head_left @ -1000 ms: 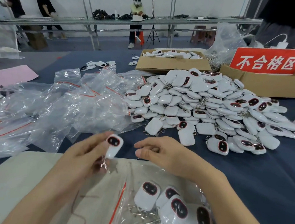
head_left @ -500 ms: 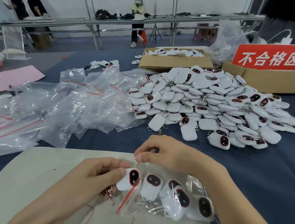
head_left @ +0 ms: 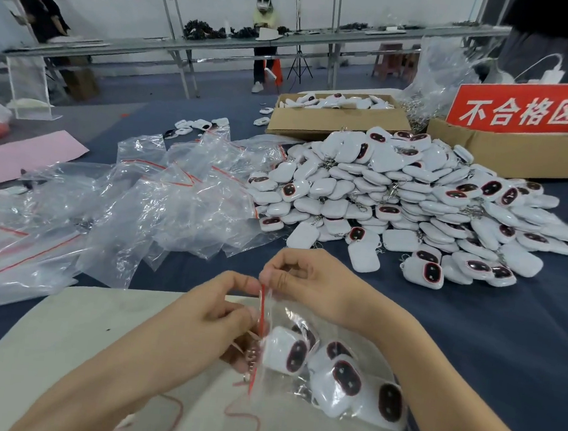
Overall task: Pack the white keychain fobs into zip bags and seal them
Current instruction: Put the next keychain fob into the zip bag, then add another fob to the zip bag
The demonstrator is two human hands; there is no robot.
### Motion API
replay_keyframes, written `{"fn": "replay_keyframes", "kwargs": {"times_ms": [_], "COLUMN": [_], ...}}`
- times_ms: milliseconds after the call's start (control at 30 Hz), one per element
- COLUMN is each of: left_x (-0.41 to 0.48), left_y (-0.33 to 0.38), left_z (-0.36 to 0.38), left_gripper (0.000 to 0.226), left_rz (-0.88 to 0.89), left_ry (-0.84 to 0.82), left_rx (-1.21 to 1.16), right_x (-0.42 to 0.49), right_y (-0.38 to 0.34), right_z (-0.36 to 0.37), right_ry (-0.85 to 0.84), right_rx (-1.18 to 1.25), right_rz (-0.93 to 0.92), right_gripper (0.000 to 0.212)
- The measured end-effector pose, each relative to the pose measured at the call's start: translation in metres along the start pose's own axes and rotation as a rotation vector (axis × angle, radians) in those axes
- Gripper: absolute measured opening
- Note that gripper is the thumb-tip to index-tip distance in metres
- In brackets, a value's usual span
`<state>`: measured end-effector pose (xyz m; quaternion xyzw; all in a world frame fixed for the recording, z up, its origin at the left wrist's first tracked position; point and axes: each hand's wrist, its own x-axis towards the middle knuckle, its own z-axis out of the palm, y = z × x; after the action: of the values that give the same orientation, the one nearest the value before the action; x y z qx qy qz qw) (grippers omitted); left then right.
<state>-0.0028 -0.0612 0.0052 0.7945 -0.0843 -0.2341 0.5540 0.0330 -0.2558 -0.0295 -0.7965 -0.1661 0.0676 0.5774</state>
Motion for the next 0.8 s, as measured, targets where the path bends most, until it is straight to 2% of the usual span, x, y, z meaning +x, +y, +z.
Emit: {"fn": "replay_keyframes", "kwargs": {"times_ms": [100,200,333,433,500,567,667,800], "left_x": [-0.002,-0.005,-0.009,-0.015,-0.019,-0.021,-0.024,-0.028], "left_y": [-0.003,-0.012,-0.02,-0.016,-0.011,-0.009,-0.015,-0.007], "left_z": [0.009,0.016,0.016,0.003,-0.003,-0.002,0.003,0.007], "left_gripper": [0.024,0.039,0.036,0.032,0.031,0.04,0.054,0.049], "left_rz": [-0.03,-0.017,0.018,0.039,0.038,0.037,-0.009,-0.085], "left_ry": [-0.023,-0.028,-0.027,-0.118,-0.194,-0.197,-0.087,-0.113], "left_rx": [-0.071,-0.04,-0.003,0.144,0.156,0.069,-0.119,-0.228], "right_x": [0.0,0.001,0.002,0.001,0.0,-0.002,-0.004,-0.005], "right_y": [-0.001,0.0,0.002,0.0,-0.002,-0.003,-0.003,-0.001], "right_z": [0.0,0.002,0.004,0.005,0.005,0.003,0.001,0.001], "right_ry": [0.014,0.015,0.007,-0.045,-0.062,-0.057,-0.054,-0.096], "right_rx": [0.017,0.032,0.012,-0.025,-0.023,0.007,0.024,-0.012], "right_rz": [0.009,0.001,0.002,0.018,0.024,0.026,0.032,0.053], "right_gripper": [0.013,0.013,0.01,0.008,0.012,0.014,0.016,0.017]}}
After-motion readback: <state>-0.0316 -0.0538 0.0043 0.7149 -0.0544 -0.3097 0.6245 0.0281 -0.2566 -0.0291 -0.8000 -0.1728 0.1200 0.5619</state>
